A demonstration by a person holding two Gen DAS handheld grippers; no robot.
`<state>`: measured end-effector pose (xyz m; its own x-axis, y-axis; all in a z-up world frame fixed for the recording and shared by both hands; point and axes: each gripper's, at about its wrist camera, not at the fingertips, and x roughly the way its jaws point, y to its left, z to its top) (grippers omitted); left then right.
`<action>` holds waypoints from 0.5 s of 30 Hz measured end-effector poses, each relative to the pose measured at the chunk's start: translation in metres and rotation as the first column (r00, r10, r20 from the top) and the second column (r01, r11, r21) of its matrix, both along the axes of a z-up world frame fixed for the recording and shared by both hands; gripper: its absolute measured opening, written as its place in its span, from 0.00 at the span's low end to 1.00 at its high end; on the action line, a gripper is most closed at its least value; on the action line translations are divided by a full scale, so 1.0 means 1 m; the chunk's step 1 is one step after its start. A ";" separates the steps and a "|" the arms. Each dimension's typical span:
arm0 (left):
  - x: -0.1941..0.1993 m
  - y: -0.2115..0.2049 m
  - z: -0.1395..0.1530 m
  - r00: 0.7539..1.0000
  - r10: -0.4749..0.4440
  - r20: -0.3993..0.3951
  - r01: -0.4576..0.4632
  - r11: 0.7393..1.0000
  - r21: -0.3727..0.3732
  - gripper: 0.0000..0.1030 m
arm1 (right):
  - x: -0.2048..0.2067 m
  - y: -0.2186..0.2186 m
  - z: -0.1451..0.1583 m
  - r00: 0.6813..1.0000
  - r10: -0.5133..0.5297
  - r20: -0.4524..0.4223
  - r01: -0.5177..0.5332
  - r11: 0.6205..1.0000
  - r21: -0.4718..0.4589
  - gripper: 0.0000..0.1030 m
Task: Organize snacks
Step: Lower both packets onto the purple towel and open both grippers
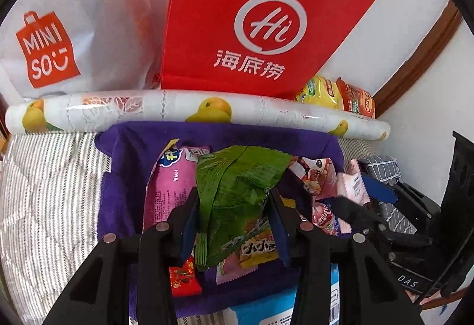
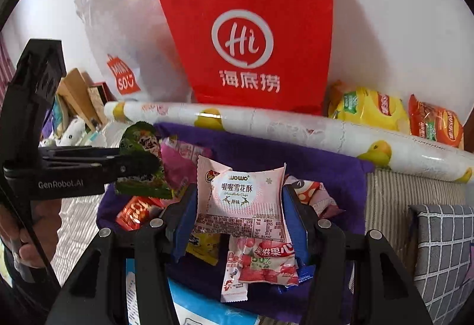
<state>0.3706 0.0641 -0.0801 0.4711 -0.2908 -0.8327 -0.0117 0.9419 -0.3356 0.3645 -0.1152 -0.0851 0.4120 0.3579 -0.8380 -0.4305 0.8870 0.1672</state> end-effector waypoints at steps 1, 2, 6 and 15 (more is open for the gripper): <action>0.001 0.000 -0.002 1.000 0.001 -0.005 -0.001 1.000 0.000 0.40 | 0.000 0.001 -0.003 1.000 0.001 -0.011 -0.001 1.000 -0.004 0.54; 0.002 -0.001 -0.005 1.000 -0.003 -0.013 0.003 1.000 0.003 0.40 | 0.001 0.001 -0.006 1.000 0.004 -0.018 -0.004 1.000 -0.013 0.54; 0.004 -0.001 -0.012 1.000 -0.006 -0.026 0.006 1.000 0.011 0.40 | 0.002 0.004 -0.018 0.999 0.012 -0.042 -0.014 0.999 -0.044 0.54; 0.012 -0.004 -0.021 0.999 -0.016 -0.050 0.017 1.000 0.018 0.40 | 0.002 0.011 -0.030 0.997 0.028 -0.067 -0.032 0.997 -0.063 0.54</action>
<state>0.3823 0.0599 -0.1006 0.4245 -0.2830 -0.8601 -0.0121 0.9481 -0.3178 0.3662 -0.1047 -0.1155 0.3449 0.3137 -0.8847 -0.4466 0.8838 0.1393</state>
